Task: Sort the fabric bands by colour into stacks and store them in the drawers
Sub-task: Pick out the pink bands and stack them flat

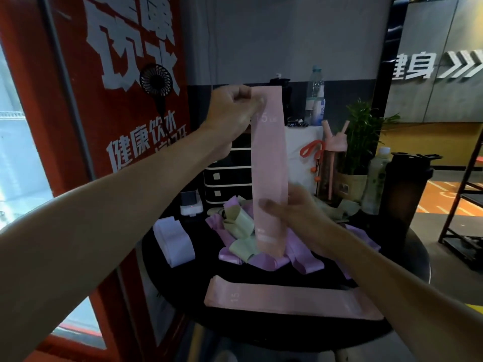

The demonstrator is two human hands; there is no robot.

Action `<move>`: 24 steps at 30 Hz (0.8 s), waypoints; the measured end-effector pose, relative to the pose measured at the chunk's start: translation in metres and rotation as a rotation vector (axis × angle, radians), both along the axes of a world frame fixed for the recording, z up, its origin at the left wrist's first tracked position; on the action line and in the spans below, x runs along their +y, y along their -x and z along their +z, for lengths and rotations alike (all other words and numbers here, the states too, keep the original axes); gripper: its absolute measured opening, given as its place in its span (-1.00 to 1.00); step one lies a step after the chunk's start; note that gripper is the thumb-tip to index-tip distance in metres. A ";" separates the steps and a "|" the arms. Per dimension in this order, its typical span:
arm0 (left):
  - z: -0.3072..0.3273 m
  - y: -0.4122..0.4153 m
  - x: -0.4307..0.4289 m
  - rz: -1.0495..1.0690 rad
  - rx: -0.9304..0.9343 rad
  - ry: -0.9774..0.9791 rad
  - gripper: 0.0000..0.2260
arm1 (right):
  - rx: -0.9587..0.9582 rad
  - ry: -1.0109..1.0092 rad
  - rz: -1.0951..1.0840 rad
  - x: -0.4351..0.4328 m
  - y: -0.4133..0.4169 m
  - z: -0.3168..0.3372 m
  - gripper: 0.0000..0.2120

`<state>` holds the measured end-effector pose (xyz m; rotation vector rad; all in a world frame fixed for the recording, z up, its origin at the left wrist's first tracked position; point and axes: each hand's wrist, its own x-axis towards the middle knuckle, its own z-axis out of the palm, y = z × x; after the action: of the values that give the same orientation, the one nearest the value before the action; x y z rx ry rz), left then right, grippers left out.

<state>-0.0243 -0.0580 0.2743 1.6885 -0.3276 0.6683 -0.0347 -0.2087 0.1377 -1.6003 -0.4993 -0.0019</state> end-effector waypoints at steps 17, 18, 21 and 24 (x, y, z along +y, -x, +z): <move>-0.044 0.009 0.033 0.089 0.090 0.241 -0.91 | 0.066 0.144 -0.095 -0.069 0.030 -0.064 -0.91; -0.051 0.010 0.038 0.103 0.094 0.247 -0.88 | 0.063 0.149 -0.110 -0.076 0.031 -0.063 -0.90; -0.072 0.020 0.049 0.151 0.099 0.229 -0.82 | 0.056 0.126 -0.187 -0.094 0.032 -0.061 -0.88; -0.097 0.033 0.057 0.213 0.136 0.193 -0.83 | 0.070 0.042 -0.310 -0.110 0.030 -0.063 -0.82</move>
<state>-0.0573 -0.0006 0.1777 1.5860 0.0144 0.7134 -0.0651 -0.3183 0.0751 -1.6994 -0.1944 -0.1693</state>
